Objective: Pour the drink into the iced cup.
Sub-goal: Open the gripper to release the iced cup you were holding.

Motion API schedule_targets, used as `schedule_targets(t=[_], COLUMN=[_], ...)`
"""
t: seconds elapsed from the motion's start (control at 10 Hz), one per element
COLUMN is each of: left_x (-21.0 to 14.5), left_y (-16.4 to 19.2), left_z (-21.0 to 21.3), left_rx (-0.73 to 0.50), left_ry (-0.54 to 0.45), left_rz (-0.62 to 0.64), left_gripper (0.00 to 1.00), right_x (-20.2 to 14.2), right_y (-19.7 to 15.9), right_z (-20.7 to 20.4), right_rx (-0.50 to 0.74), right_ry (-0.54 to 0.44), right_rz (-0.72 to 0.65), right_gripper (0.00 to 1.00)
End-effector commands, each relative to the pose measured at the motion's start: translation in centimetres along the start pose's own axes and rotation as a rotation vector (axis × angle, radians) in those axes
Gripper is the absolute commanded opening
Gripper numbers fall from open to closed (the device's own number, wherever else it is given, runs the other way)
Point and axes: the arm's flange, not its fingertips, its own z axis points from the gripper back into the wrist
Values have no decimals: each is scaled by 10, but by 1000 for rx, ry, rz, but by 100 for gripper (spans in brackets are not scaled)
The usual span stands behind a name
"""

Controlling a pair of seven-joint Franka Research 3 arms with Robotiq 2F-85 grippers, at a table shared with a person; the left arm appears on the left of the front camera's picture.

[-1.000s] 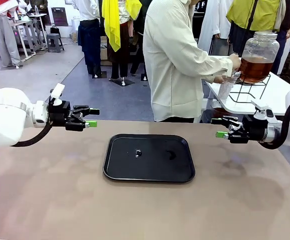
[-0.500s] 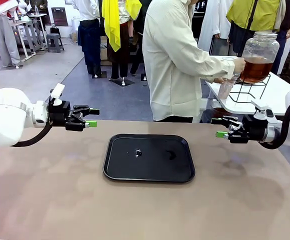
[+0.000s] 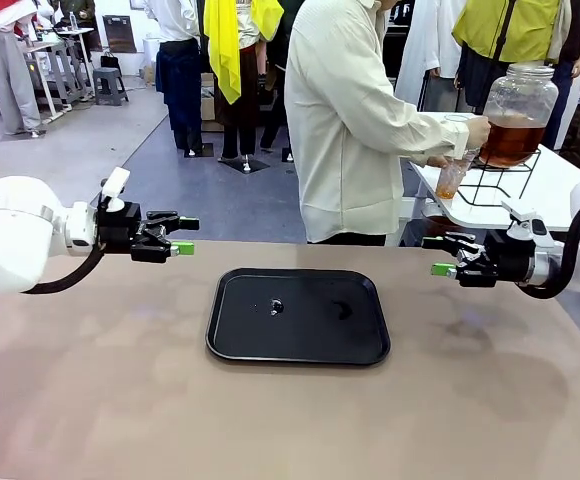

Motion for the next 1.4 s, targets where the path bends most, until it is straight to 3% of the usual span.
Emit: schedule_targets(t=[0.0,1.3], left_x=[4,4], left_y=[-1,-1], left_z=[0,0], left_rx=[1,1], left_ry=[1,1], left_rz=[-7,-7], left_gripper=[100,100], right_x=[4,4], right_y=[0,0], right_z=[-2,-2], right_rx=[2,2], right_ry=[4,4], right_rz=[-1,-1], right_gripper=[100,100])
